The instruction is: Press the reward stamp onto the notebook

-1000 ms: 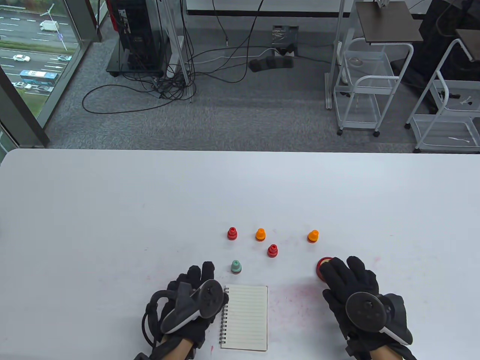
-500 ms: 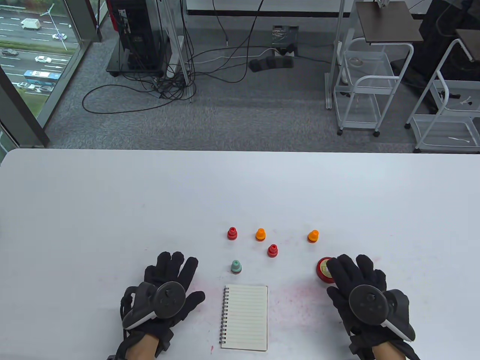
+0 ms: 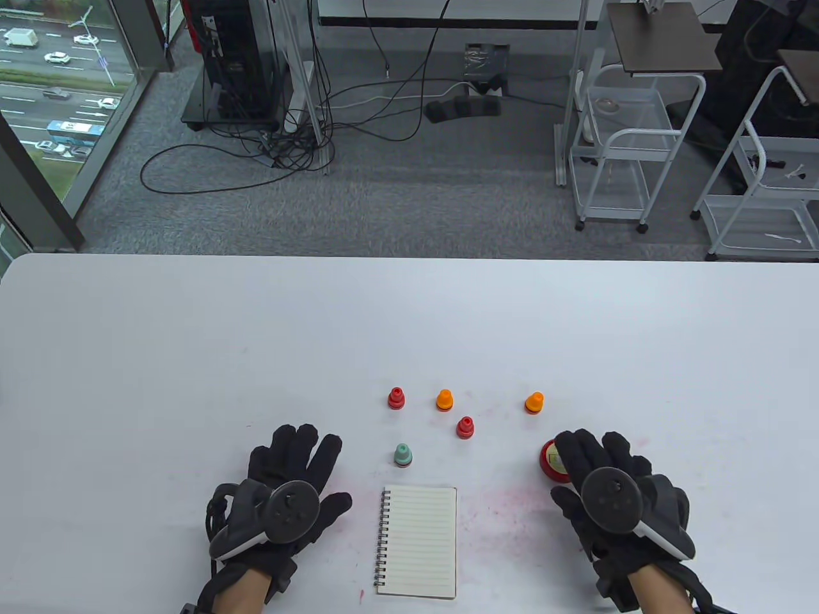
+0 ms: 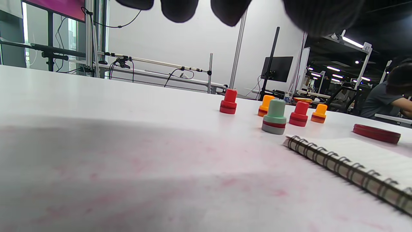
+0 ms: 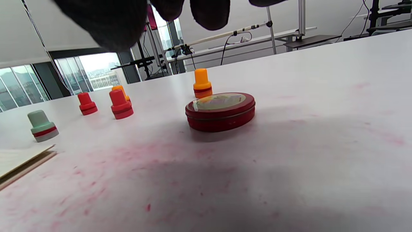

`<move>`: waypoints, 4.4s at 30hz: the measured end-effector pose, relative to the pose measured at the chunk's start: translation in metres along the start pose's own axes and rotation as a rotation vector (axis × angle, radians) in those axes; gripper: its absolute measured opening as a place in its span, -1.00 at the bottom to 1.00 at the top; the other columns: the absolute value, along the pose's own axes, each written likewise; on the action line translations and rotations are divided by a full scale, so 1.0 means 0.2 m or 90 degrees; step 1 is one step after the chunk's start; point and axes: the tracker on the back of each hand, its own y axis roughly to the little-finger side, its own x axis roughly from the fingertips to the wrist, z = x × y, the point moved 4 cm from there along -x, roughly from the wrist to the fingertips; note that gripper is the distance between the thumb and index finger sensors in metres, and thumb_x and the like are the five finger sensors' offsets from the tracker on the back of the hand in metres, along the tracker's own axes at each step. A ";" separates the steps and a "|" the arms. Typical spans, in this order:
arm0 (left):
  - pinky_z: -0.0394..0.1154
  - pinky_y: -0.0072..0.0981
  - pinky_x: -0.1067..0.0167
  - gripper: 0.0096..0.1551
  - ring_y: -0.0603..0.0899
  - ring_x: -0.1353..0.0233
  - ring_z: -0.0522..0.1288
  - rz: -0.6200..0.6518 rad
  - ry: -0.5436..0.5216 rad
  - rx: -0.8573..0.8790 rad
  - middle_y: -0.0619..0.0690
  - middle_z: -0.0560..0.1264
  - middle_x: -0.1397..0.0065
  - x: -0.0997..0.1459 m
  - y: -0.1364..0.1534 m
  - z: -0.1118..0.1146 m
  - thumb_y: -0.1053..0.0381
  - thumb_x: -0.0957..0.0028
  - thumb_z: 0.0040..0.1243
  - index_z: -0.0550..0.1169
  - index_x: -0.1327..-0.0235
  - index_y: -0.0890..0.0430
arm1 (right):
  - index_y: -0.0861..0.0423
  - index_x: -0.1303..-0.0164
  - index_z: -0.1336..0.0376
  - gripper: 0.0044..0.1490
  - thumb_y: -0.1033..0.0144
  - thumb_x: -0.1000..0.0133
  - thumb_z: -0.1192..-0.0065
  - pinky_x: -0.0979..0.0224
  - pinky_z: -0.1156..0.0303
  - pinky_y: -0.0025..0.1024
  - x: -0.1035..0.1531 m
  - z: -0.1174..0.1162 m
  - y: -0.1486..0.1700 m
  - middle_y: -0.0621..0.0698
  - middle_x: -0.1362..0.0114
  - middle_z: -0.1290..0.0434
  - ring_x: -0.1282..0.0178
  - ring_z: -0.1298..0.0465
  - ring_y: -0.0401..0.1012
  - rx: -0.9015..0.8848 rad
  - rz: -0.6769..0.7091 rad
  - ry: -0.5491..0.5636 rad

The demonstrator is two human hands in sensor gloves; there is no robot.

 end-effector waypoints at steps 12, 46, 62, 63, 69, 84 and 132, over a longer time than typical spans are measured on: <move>0.13 0.56 -0.45 0.01 0.52 -0.68 0.06 -0.004 -0.018 0.016 0.26 0.03 -0.79 0.02 0.00 -0.06 -0.42 -0.07 -0.02 0.16 -0.76 0.01 | 0.01 -0.63 0.20 0.03 -0.02 -0.07 -0.19 -0.51 -0.11 0.45 -0.29 -0.22 0.03 0.18 -0.73 0.07 -0.59 -0.08 0.37 0.073 -0.090 -0.165; 0.17 0.51 -0.44 -0.02 0.50 -0.66 0.11 -0.008 -0.015 0.047 0.28 0.07 -0.76 0.02 0.00 -0.03 -0.37 -0.07 0.00 0.23 -0.73 0.08 | 0.10 -0.50 -0.11 -0.15 -0.02 -0.07 -0.29 -0.36 -0.46 0.00 0.00 -0.13 -0.25 0.15 -0.55 -0.25 -0.36 -0.38 0.23 0.075 0.091 -0.002; 0.19 0.49 -0.45 -0.03 0.49 -0.66 0.12 -0.020 -0.005 0.059 0.27 0.07 -0.76 0.03 -0.01 -0.01 -0.36 -0.08 0.00 0.22 -0.72 0.08 | 0.15 -0.50 -0.08 -0.13 -0.02 -0.08 -0.27 -0.39 -0.42 0.00 0.01 -0.39 -0.56 0.19 -0.56 -0.22 -0.39 -0.33 0.23 0.087 0.188 -0.049; 0.19 0.49 -0.45 -0.03 0.49 -0.66 0.12 -0.020 -0.003 0.059 0.28 0.07 -0.76 0.03 -0.01 -0.01 -0.36 -0.08 0.00 0.22 -0.72 0.08 | 0.15 -0.50 -0.08 -0.13 -0.02 -0.08 -0.27 -0.39 -0.42 0.00 0.00 -0.40 -0.57 0.19 -0.55 -0.24 -0.38 -0.34 0.23 0.090 0.184 -0.048; 0.19 0.49 -0.45 -0.03 0.49 -0.66 0.12 -0.020 -0.001 0.059 0.27 0.07 -0.76 0.03 -0.01 0.00 -0.36 -0.08 -0.01 0.22 -0.72 0.08 | 0.15 -0.52 -0.05 -0.11 -0.02 -0.09 -0.27 -0.40 -0.41 0.01 -0.01 -0.41 -0.59 0.17 -0.55 -0.23 -0.39 -0.33 0.22 0.101 0.185 -0.057; 0.19 0.48 -0.44 -0.03 0.49 -0.66 0.13 -0.022 0.014 0.059 0.28 0.07 -0.76 0.02 0.00 0.01 -0.36 -0.08 -0.01 0.23 -0.72 0.08 | 0.11 -0.53 -0.01 -0.11 -0.01 -0.08 -0.22 -0.43 -0.35 0.12 -0.01 -0.40 -0.57 0.15 -0.59 -0.16 -0.44 -0.28 0.21 0.085 0.176 -0.076; 0.20 0.47 -0.45 -0.03 0.50 -0.65 0.13 -0.056 0.057 0.033 0.28 0.09 -0.76 0.03 0.04 0.05 -0.37 -0.09 -0.01 0.23 -0.72 0.08 | 0.01 -0.60 0.10 0.02 0.02 0.00 -0.28 -0.47 -0.23 0.27 0.03 -0.32 -0.25 0.14 -0.68 -0.04 -0.52 -0.19 0.22 0.049 0.034 -0.140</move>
